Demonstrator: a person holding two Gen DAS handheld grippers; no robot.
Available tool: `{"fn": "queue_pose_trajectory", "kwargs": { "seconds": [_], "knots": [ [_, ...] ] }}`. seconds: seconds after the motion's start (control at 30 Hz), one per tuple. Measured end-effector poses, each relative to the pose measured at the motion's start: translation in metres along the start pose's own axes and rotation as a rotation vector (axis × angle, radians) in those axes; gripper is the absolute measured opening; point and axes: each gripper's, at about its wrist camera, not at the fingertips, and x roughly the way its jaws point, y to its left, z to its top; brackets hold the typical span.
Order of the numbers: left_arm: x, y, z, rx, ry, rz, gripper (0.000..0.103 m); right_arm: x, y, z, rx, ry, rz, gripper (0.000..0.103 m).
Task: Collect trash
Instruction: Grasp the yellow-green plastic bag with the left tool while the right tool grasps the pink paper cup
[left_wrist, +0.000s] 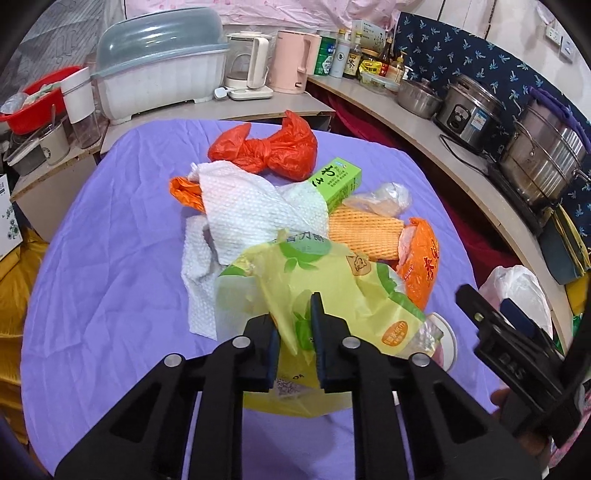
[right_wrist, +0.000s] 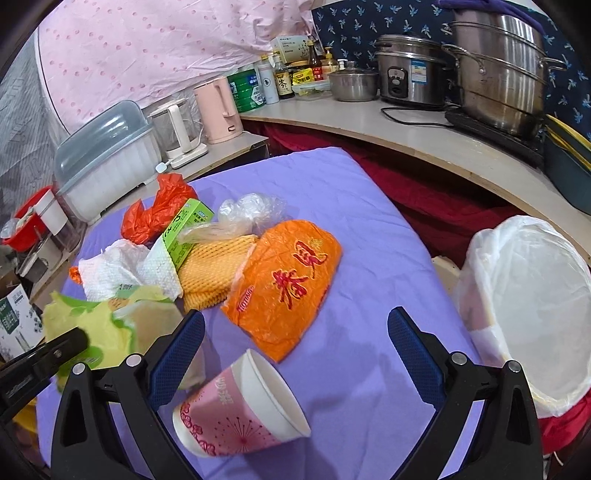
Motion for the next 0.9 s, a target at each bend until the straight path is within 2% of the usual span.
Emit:
{"fn": "queue_pose_trajectory", "kwargs": {
  "seconds": [0.2,0.4,0.63,0.9],
  "knots": [
    [-0.012,0.017,0.002,-0.019,-0.013,0.003,0.013,0.035,0.002,0.002,0.034,0.072,0.016,0.089],
    [-0.017,0.025,-0.003,-0.007,0.0,0.002,0.013,0.02,0.0,-0.01,0.057,0.102,0.087,0.089],
    [-0.015,0.027,-0.02,-0.001,0.041,0.008,0.013,-0.003,0.018,-0.037,-0.052,0.109,0.11,0.089],
    [-0.023,0.034,-0.027,-0.015,0.03,0.031,0.013,-0.004,0.042,-0.065,-0.23,0.087,0.053,0.09]
  ]
}}
